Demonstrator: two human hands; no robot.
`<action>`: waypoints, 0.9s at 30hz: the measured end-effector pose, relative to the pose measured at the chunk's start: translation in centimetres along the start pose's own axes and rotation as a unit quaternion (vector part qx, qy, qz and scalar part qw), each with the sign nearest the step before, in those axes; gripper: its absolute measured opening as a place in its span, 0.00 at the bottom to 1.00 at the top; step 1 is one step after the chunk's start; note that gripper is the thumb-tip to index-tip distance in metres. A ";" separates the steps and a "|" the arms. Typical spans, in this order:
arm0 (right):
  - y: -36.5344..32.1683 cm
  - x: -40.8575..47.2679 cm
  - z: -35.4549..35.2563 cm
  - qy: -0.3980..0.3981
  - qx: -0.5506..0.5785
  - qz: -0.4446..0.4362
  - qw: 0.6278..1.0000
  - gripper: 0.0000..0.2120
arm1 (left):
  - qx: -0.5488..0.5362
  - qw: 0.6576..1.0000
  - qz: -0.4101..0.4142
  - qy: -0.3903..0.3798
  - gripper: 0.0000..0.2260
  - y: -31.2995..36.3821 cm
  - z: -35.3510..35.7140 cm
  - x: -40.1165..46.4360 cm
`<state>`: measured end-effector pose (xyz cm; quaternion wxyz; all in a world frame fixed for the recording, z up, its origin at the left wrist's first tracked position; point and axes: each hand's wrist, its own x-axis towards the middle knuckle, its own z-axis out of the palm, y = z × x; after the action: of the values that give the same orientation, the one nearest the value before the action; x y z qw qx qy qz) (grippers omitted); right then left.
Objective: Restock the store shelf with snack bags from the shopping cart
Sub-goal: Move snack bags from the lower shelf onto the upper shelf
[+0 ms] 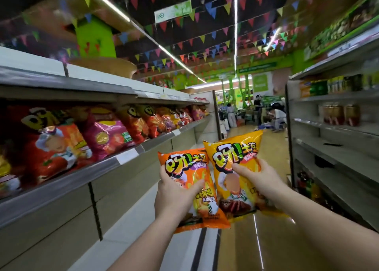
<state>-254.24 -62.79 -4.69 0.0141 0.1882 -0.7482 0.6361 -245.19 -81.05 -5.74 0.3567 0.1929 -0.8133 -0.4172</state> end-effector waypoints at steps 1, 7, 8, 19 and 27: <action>0.3 1.6 -0.4 -0.004 0.000 -0.002 1.000 0.40 | -0.003 1.000 -0.003 0.002 0.47 0.1 1.2 1.1; 2.2 10.8 -1.0 -0.023 -0.007 0.001 1.000 0.43 | -0.007 1.000 -0.013 0.003 0.50 0.1 6.7 8.2; 2.5 12.4 -0.9 -0.021 -0.008 0.003 1.000 0.46 | -0.008 1.000 -0.011 0.004 0.51 -0.1 7.6 9.6; 6.3 32.2 2.1 0.022 -0.009 -0.011 1.000 0.35 | -0.002 1.000 0.023 0.013 0.48 -3.8 17.7 28.5; 9.6 45.4 0.8 0.037 -0.003 0.001 0.999 0.32 | 0.002 0.999 0.037 -0.016 0.48 -4.1 26.8 40.3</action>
<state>-299.08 -74.35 -2.07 0.0415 0.1636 -0.7495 0.6401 -292.02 -93.62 -2.85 0.3582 0.1566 -0.8263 -0.4054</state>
